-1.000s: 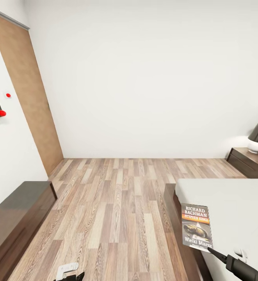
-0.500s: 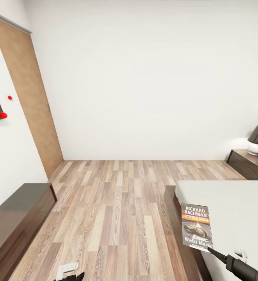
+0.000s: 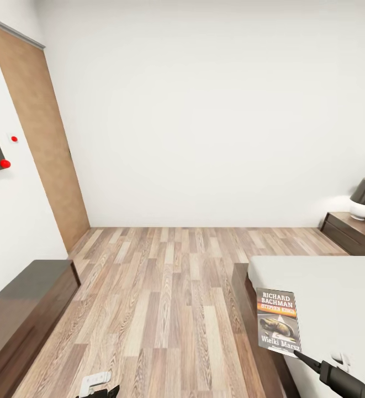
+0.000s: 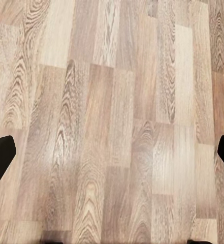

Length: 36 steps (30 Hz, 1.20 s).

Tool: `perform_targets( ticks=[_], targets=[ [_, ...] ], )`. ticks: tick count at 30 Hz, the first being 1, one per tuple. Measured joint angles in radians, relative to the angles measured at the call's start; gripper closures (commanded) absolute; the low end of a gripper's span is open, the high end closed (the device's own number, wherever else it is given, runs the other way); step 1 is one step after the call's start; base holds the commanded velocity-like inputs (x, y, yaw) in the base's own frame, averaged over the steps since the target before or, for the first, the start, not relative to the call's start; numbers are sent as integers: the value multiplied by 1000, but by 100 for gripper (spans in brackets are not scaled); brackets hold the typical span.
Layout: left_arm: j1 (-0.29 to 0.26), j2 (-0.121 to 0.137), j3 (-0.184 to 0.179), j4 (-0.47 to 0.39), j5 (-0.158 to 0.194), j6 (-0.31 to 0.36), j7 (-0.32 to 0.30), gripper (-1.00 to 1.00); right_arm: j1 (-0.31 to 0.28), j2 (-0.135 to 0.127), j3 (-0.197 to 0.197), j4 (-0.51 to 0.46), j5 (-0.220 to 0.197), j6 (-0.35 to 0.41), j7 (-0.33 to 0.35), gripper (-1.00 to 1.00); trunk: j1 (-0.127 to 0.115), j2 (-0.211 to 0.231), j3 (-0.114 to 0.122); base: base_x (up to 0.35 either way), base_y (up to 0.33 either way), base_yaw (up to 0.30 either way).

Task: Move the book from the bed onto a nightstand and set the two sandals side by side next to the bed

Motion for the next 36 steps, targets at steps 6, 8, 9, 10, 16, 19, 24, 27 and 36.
perform_targets(
  ticks=[6,8,9,10,16,19,24,27,36],
  targets=[
    [0,0,0,0,0,1,0,-100,0,0,1,0,0,0,-1,100,0,0,0,90,0,0],
    [0,0,0,0,0,1,0,-100,0,0,1,0,0,0,-1,100,0,0,0,261,0,0],
    [0,1,0,0,0,1,0,-100,0,0,1,0,0,0,-1,100,-1,0,0,296,0,0],
    [0,1,0,0,0,1,0,-100,0,0,1,0,0,0,-1,100,-1,0,0,309,0,0],
    [0,1,1,0,0,2,0,-100,0,0,2,0,0,0,-1,100,-1,0,0,325,0,0],
    [0,2,1,0,0,2,0,-100,0,0,2,0,1,0,0,100,0,0,0,249,0,2],
    [0,2,2,0,1,2,0,-100,0,0,-1,0,0,0,0,100,0,0,0,64,0,87],
    [0,2,2,0,1,1,0,-100,0,0,0,0,0,1,0,100,0,0,0,13,0,172],
    [0,2,2,0,0,1,0,-100,0,0,0,0,0,1,0,100,0,0,0,2,0,46]
  ],
)
